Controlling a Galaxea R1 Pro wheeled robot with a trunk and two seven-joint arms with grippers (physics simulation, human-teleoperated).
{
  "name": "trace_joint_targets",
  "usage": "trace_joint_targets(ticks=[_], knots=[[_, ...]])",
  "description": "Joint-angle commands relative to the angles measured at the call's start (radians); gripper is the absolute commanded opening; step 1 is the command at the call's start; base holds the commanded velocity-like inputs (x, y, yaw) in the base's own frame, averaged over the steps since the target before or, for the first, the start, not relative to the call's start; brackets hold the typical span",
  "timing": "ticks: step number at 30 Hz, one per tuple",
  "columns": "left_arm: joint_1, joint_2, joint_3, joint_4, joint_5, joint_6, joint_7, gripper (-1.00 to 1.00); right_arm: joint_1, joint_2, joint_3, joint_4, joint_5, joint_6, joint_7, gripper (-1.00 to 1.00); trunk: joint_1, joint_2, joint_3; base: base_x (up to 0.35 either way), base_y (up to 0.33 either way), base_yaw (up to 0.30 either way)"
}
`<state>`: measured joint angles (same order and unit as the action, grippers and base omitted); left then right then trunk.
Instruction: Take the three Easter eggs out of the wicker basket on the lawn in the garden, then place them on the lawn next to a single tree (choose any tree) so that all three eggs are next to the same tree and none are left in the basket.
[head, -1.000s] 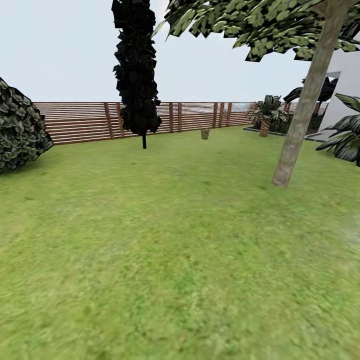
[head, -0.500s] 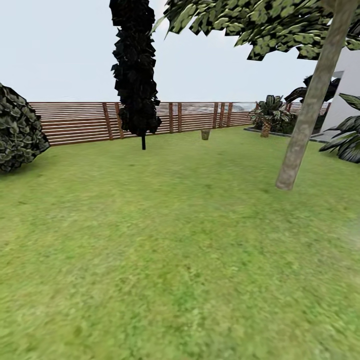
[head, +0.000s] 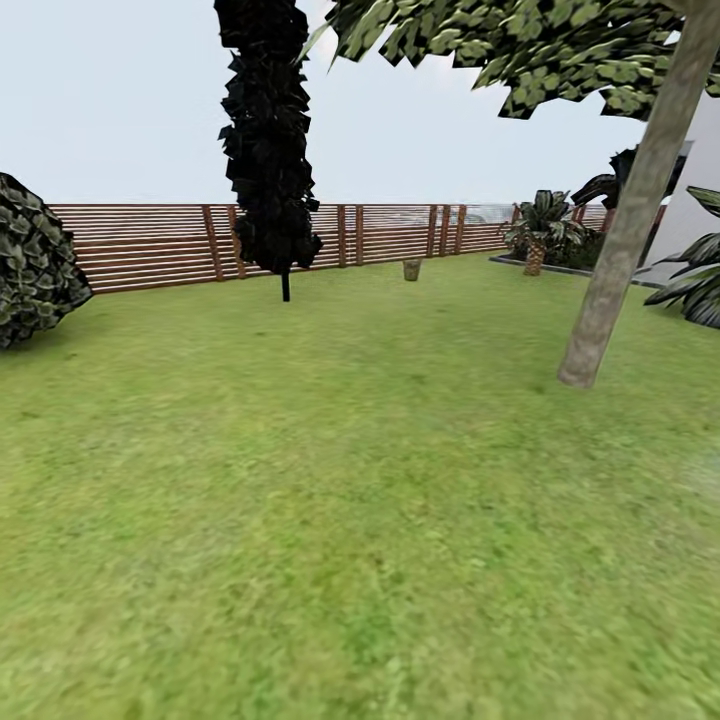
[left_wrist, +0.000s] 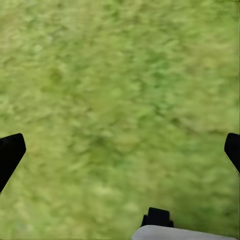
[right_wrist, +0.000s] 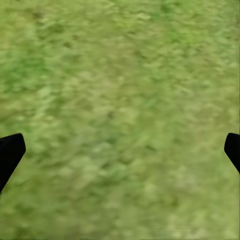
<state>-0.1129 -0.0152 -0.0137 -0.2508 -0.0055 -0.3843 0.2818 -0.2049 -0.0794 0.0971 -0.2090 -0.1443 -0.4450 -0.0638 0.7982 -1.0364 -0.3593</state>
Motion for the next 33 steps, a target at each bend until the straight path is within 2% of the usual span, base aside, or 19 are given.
trace_joint_targets(ticks=[1,33], knots=[[-0.001,0.0,-0.002,0.001,-0.001,-0.003,0.005,1.0,-0.001,0.0,0.009,0.0,-0.009,-0.003,-0.004,1.0,0.001,-0.001,-0.001,0.335,0.0,0.0],[-0.001,0.0,-0.002,0.001,-0.001,-0.003,0.004,1.0,-0.001,0.0,0.008,0.001,-0.008,-0.003,-0.004,1.0,0.001,-0.001,-0.001,0.335,0.0,0.0]])
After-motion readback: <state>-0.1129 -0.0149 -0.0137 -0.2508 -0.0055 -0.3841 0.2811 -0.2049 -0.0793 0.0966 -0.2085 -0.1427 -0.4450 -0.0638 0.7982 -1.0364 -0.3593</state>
